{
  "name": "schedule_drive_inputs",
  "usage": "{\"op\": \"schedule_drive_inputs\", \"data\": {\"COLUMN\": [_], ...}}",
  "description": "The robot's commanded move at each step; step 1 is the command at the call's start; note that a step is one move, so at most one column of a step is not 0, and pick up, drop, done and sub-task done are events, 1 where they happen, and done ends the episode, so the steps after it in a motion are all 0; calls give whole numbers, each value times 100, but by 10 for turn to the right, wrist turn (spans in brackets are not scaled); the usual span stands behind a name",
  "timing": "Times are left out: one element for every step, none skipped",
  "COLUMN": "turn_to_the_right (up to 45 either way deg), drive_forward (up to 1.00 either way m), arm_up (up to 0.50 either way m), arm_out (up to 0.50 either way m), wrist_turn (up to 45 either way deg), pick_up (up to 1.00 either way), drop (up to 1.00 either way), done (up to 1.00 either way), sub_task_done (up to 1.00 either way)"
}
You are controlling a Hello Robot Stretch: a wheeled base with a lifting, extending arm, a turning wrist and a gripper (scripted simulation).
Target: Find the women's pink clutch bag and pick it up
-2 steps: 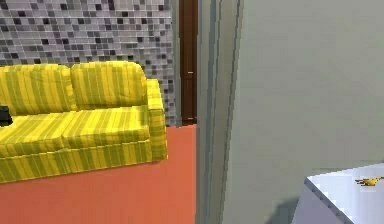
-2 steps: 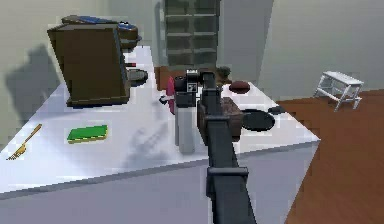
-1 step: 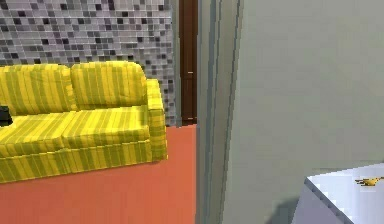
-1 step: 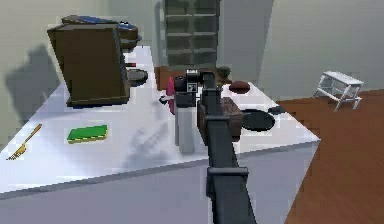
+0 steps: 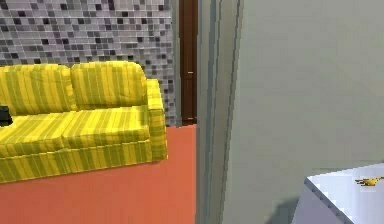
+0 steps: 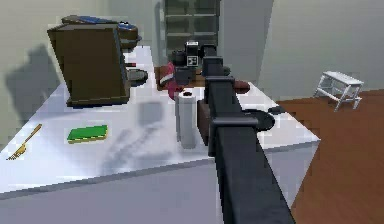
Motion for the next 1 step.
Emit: {"op": "schedule_drive_inputs", "data": {"turn_to_the_right": [0], "drive_forward": [0], "arm_up": [0], "arm_out": [0], "wrist_turn": [0], "pick_up": [0], "drop": [0], "done": [100], "sub_task_done": [0]}}
